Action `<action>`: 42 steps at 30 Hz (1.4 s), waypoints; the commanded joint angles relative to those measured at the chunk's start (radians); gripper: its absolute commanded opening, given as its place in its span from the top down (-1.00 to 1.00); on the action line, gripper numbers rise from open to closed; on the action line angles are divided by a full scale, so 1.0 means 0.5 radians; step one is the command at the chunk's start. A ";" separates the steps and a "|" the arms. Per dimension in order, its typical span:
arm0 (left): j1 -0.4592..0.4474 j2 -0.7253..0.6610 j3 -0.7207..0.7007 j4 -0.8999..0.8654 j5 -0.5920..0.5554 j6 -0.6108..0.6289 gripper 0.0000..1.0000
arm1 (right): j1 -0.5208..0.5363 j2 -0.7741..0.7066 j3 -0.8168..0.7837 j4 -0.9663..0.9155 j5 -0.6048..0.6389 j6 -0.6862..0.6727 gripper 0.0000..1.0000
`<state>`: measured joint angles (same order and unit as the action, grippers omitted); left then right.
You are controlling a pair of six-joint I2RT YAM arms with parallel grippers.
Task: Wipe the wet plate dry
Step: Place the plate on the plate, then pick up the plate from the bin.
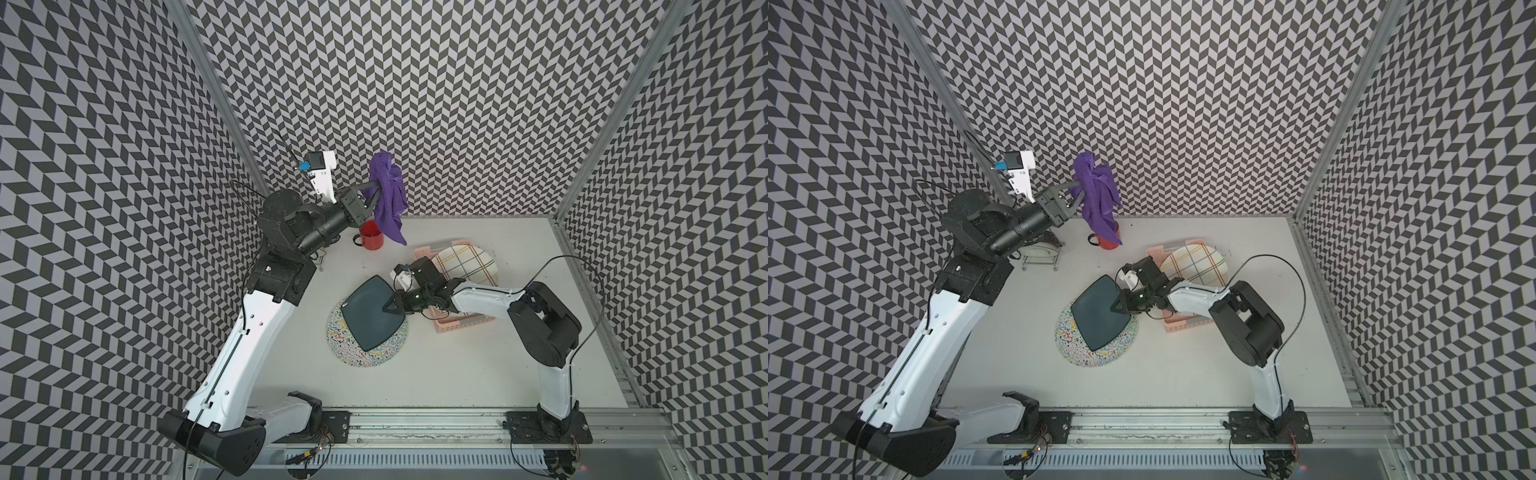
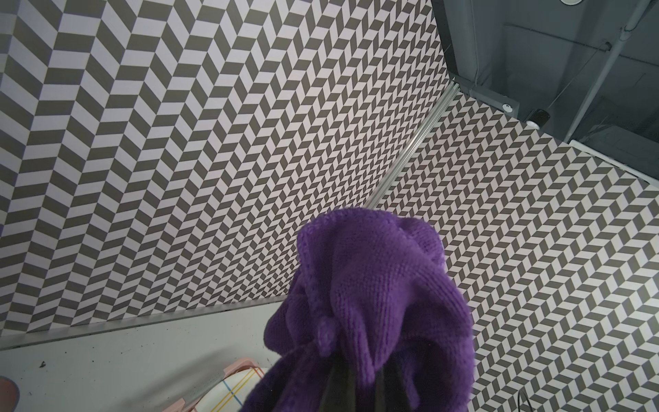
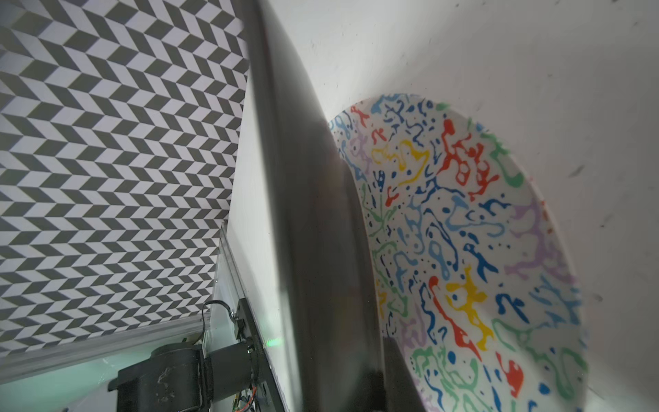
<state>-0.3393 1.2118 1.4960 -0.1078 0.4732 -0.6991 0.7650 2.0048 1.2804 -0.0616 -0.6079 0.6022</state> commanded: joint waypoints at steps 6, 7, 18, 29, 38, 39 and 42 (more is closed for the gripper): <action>0.013 -0.014 -0.019 0.003 -0.045 0.067 1.00 | 0.025 -0.061 0.135 -0.169 0.204 -0.247 -0.03; 0.013 -0.010 -0.018 -0.001 -0.050 0.072 1.00 | 0.024 -0.094 0.154 -0.221 0.269 -0.275 -0.14; 0.019 0.052 0.008 -0.025 -0.072 0.111 1.00 | -0.027 -0.474 0.352 -0.767 0.750 -0.574 -0.53; -0.011 0.133 -0.587 -0.189 -0.395 0.443 1.00 | -1.274 -1.163 -0.205 -0.477 0.709 -0.309 -0.68; -0.181 0.594 -0.768 -0.045 -0.433 0.462 1.00 | -1.518 -0.615 -0.148 -0.563 0.161 -0.488 -0.18; -0.202 0.657 -0.765 -0.037 -0.438 0.452 1.00 | -1.518 -0.590 -0.157 -0.530 0.157 -0.496 -0.15; -0.284 0.794 -0.739 -0.046 -0.452 0.375 1.00 | -1.518 -0.567 -0.174 -0.454 0.152 -0.521 -0.11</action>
<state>-0.4477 1.5745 1.1038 -0.1677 0.2630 -0.4953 0.0044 1.7443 1.1809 -0.3565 -0.4717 0.3740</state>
